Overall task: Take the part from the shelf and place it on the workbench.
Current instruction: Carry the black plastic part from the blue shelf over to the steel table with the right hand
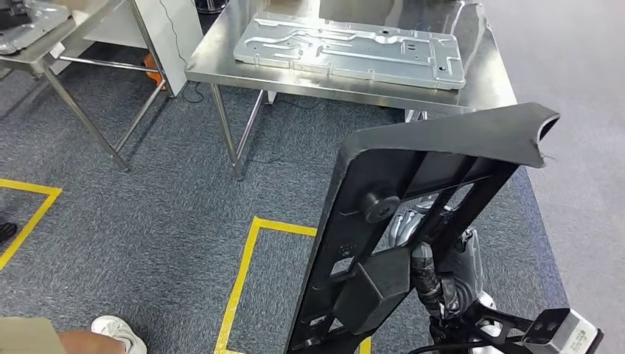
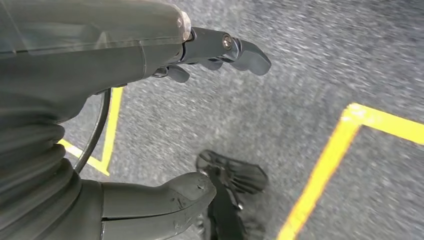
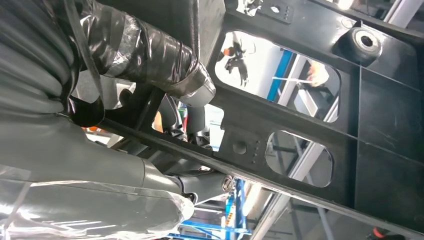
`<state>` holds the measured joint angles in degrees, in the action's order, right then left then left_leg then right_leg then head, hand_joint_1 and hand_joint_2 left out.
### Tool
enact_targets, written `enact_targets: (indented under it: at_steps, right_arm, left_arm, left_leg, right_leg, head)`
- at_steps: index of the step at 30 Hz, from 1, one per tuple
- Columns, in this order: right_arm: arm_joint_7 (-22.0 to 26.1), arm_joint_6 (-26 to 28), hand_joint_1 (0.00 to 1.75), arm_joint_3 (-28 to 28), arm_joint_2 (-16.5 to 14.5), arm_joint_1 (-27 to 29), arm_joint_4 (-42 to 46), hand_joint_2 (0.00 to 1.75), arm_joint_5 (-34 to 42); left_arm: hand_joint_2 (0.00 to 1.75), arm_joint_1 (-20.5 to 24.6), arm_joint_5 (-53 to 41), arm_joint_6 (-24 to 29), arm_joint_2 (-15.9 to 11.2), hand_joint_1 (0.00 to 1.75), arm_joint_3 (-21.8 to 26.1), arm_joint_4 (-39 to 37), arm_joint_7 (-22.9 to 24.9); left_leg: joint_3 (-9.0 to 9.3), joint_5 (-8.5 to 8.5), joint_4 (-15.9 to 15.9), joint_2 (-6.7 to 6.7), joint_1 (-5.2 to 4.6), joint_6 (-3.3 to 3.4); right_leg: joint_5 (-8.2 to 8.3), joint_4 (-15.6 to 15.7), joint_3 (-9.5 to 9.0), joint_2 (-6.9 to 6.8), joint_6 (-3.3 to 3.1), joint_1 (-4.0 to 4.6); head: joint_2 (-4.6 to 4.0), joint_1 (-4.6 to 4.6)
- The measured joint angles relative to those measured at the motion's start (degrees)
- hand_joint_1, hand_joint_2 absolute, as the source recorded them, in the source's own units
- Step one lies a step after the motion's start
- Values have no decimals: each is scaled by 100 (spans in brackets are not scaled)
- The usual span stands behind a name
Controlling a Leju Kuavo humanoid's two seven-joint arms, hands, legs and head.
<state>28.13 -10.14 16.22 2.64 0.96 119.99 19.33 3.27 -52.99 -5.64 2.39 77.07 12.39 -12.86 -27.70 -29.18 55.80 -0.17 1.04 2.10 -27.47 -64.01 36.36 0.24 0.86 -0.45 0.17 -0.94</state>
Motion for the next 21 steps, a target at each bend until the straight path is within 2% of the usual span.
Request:
enact_targets:
  at_steps: [1, 2, 4, 6, 7, 8, 10, 11, 12, 13, 15, 16, 17, 18, 19, 21]
  right_arm:
    - [10, 8, 175, 1, 0, 1, 0, 175, -5]
    - [26, 13, 175, 1, 0, 2, 4, 175, -13]
    - [63, 14, 175, 2, 0, 12, 14, 175, -29]
    - [95, 0, 175, 2, -6, 16, 36, 175, -15]
    - [104, -9, 175, 2, -10, 8, 49, 175, 7]
    - [112, -16, 175, 2, -15, 2, 64, 175, 30]
    - [120, -25, 175, 2, -19, -3, 77, 175, 55]
    - [121, -27, 175, 2, -20, 2, 79, 175, 61]
    - [123, -31, 175, 2, -20, 6, 79, 175, 65]
    - [127, -39, 175, 2, -20, 7, 79, 175, 71]
    - [140, -61, 175, 2, -23, 6, 80, 175, 85]
    - [150, -76, 175, 2, -25, 3, 80, 175, 93]
    - [157, -87, 175, 2, -26, -2, 80, 175, 101]
    - [164, -96, 175, 3, -28, -3, 81, 175, 108]
    - [169, -101, 175, 3, -29, -3, 84, 175, 113]
    - [174, -105, 175, 4, -31, -1, 104, 175, 118]
  left_arm:
    - [175, 4, -4, -3, 2, 0, 0, -1, -2]
    - [175, 9, -10, -6, 4, 0, 0, -1, -3]
    - [175, 16, -29, -16, 4, 0, 0, -2, -8]
    - [175, 19, -42, -23, 2, 0, 1, -2, -17]
    - [175, 26, -48, -27, 1, 0, 1, -2, -21]
    - [175, 34, -53, -31, -1, 0, 1, -2, -25]
    - [175, 43, -60, -34, -2, 0, 0, -2, -29]
    - [175, 37, -61, -34, -3, 0, 0, -2, -29]
    - [175, 26, -61, -34, -3, 0, 0, -2, -28]
    - [175, 17, -62, -35, -3, 0, 0, -2, -28]
    - [175, 7, -62, -37, -3, 0, 0, -2, -29]
    - [175, 7, -62, -38, -6, 0, 0, -2, -29]
    - [175, 6, -62, -39, -9, 0, 0, -2, -29]
    - [175, 3, -62, -40, -13, 0, 1, -2, -29]
    - [175, 0, -62, -41, -20, 0, 1, -2, -29]
    - [175, 4, -62, -42, -25, 0, 2, -2, -30]
  left_leg:
    - [57, -43, -8, -8, 1, -24]
    - [83, -83, -21, -10, 4, -60]
    - [148, -94, -16, -2, -8, -143]
    - [198, -131, 71, 13, -17, -209]
    - [153, -210, 211, 14, -15, -232]
    - [29, -347, 460, 13, -7, -246]
    - [-400, -677, 1179, 12, 3, -279]
    - [-629, -777, 1485, 12, 6, -291]
    - [-791, -776, 1640, 12, 5, -297]
    - [-855, -633, 1579, 11, 5, -291]
    - [-721, -59, 911, -16, 2, -247]
    - [-632, 153, 569, -57, -11, -224]
    - [-562, 261, 313, -94, -25, -200]
    - [-536, 305, 188, -123, -42, -173]
    - [-533, 274, 176, -134, -58, -147]
    - [-503, 334, 121, -105, -32, -86]
  right_leg:
    - [146, 307, -86, -10, -44, 28]
    - [218, 520, -141, -14, -94, 61]
    - [172, 667, -188, -10, -192, 95]
    - [227, 773, -317, 8, -263, 63]
    - [222, 793, -381, 11, -286, 47]
    - [212, 806, -429, 15, -303, 40]
    - [158, 805, -470, 33, -339, 58]
    - [128, 800, -492, 53, -343, 69]
    - [95, 797, -524, 78, -344, 77]
    - [55, 795, -576, 105, -339, 83]
    - [-38, 795, -718, 151, -318, 88]
    - [-82, 794, -782, 169, -302, 91]
    - [-117, 787, -809, 191, -278, 89]
    - [-146, 779, -813, 215, -247, 86]
    - [-165, 778, -806, 241, -213, 83]
    - [-220, 761, -807, 268, -143, 89]
  head:
    - [1, -1]
    - [1, 4]
    - [1, 14]
    - [0, 20]
    - [0, 19]
    - [0, 19]
    - [0, 17]
    - [0, 16]
    - [0, 17]
    - [0, 16]
    - [0, 17]
    - [0, 19]
    - [0, 17]
    - [0, 16]
    - [0, 14]
    - [0, 13]
